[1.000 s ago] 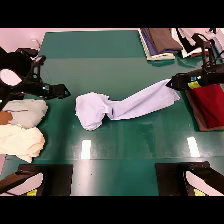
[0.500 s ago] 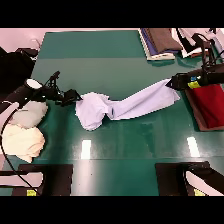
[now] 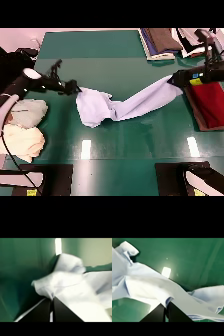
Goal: Fold the shirts.
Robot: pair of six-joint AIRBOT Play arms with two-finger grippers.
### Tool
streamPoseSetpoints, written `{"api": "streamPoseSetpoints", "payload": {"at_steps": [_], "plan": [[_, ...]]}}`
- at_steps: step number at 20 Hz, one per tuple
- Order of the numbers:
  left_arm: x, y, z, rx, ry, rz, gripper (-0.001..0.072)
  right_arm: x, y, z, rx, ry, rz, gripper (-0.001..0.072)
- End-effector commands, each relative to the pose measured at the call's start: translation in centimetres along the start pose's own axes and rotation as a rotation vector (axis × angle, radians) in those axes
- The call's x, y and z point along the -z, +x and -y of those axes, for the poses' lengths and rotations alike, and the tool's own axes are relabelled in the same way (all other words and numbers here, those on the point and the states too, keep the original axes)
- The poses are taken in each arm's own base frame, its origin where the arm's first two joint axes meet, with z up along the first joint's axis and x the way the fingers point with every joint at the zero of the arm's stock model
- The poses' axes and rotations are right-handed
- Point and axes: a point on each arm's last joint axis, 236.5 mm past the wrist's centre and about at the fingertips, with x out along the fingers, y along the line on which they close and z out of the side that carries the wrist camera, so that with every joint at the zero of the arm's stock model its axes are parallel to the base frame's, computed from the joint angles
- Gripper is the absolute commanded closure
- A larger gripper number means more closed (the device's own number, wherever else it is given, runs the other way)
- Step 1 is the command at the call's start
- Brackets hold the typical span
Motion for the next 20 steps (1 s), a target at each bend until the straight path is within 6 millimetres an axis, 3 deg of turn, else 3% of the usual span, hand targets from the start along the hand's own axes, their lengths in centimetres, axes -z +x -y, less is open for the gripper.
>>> {"api": "streamPoseSetpoints", "payload": {"at_steps": [1,3,5,7,9,12,14,16,18,20], "plan": [[-5.5,-8.7,6.2,0.046,0.166,0.158,0.068,-3.7,-3.8,-1.5,0.002,-0.053,0.117,0.0691],[-8.4,-17.0,11.9,0.046,0.311,0.349,0.068,-6.0,-7.8,-3.1,0.0,-0.102,0.207,0.0691],[-8.9,-25.4,18.3,0.039,0.462,0.543,0.068,-7.8,-12.5,-4.9,0.003,-0.151,0.333,0.0691],[-7.6,-32.7,24.2,0.029,0.599,0.722,0.068,-8.6,-17.4,-6.0,0.04,-0.195,0.454,0.0691],[-4.9,-39.2,29.5,0.034,0.706,0.89,0.0681,-8.6,-21.8,-6.8,0.084,-0.229,0.549,0.0691],[-1.0,-46.0,34.7,0.029,0.823,1.06,0.0681,-7.5,-25.9,-7.6,0.112,-0.223,0.61,0.0692],[0.1,-49.1,36.4,-0.004,0.862,1.146,0.0681,-6.7,-26.7,-7.6,0.122,-0.212,0.592,0.0692],[-1.1,-50.5,35.6,-0.072,0.845,1.211,0.0682,-6.0,-26.1,-7.4,0.119,-0.186,0.54,0.0692],[-4.0,-48.6,32.5,-0.131,0.767,1.157,0.0682,-5.4,-24.5,-6.8,0.118,-0.153,0.459,0.0692],[-7.7,-43.6,28.3,-0.147,0.676,1.018,0.0681,-4.3,-21.9,-5.8,0.117,-0.098,0.332,0.0692]]}}
